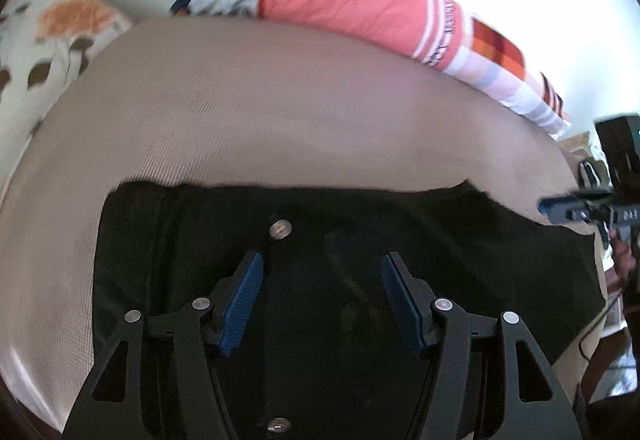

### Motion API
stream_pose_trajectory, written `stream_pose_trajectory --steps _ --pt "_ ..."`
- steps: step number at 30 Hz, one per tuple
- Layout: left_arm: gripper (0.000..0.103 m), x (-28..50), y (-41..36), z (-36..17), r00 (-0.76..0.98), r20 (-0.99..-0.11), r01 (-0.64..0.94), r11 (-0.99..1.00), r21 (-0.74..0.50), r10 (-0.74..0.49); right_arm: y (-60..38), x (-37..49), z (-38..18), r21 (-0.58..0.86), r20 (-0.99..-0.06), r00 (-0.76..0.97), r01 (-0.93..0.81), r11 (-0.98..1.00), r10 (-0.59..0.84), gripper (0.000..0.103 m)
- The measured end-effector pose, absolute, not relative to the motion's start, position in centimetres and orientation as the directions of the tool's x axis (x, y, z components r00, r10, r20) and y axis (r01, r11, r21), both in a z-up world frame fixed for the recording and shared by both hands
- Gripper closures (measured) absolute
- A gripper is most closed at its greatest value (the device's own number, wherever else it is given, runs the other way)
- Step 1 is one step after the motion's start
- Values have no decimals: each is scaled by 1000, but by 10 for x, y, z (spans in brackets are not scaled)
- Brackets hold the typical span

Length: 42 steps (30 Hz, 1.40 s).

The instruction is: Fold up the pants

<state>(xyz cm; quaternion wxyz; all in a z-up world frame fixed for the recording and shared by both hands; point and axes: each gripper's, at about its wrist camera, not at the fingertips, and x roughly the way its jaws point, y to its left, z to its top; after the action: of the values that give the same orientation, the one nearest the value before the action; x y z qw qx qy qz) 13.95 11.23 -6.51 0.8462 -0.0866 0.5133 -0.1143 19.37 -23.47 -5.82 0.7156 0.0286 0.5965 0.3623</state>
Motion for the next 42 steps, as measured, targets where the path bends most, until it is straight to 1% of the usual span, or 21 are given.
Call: stream_pose_trajectory --steps 2,4,7,10,11,13,14,17,19,21,22,25,26,27,30,33,35,37,42 --pt "41 138 117 -67 455 -837 114 952 -283 -303 -208 210 -69 471 -840 -23 -525 709 542 66" --pt "41 138 116 -66 452 -840 118 954 -277 -300 -190 219 -81 458 -857 -61 -548 700 512 66" --pt "41 140 116 -66 457 -836 133 952 -275 -305 -174 232 -93 479 -855 -131 -570 667 502 66" --pt "41 140 114 -66 463 -833 155 953 -260 -303 -160 238 -102 492 -852 -166 -581 648 497 66" --pt "41 140 114 -65 465 -832 158 953 -258 -303 -158 239 -105 501 -847 -173 -578 644 503 69" --pt "41 141 114 -65 464 -832 153 952 -263 -305 -155 242 -110 511 -843 -185 -573 641 506 92" --pt "41 142 115 -64 463 -831 150 952 -268 -307 -154 241 -108 517 -837 -187 -576 633 514 93" --pt "41 142 118 -64 466 -828 140 950 -280 -312 -154 239 -89 481 -838 -98 -599 640 537 96" --pt "41 142 117 -65 470 -826 143 951 -276 -310 -157 240 -86 443 -849 -44 -602 664 527 98" --pt "41 143 115 -66 473 -829 148 954 -261 -300 -157 243 -95 378 -878 5 -607 699 479 99" --pt "41 143 113 -67 473 -832 152 957 -248 -291 -157 245 -102 370 -884 10 -595 713 467 99" --pt "41 144 108 -66 472 -842 157 965 -211 -261 -161 250 -105 395 -869 30 -560 728 494 98" --pt "41 145 106 -65 469 -847 158 967 -198 -250 -162 249 -102 376 -876 49 -555 743 480 83" --pt "41 145 104 -64 467 -851 155 970 -188 -240 -164 248 -98 361 -881 71 -536 763 467 72" --pt "41 143 90 -47 472 -839 201 959 -198 -272 -188 238 -70 324 -874 175 -486 812 453 72" --pt "41 142 58 -30 497 -816 304 940 -155 -295 -231 220 -43 299 -869 265 -392 870 418 72" --pt "41 147 33 -29 476 -812 367 915 -167 -338 -261 205 -33 243 -882 321 -319 916 346 72" --pt "41 152 10 -36 436 -814 417 888 -194 -383 -291 183 -30 164 -905 350 -237 958 241 72" --pt "41 165 -40 -59 348 -828 501 834 -233 -440 -332 135 -45 70 -939 329 -101 992 100 72"
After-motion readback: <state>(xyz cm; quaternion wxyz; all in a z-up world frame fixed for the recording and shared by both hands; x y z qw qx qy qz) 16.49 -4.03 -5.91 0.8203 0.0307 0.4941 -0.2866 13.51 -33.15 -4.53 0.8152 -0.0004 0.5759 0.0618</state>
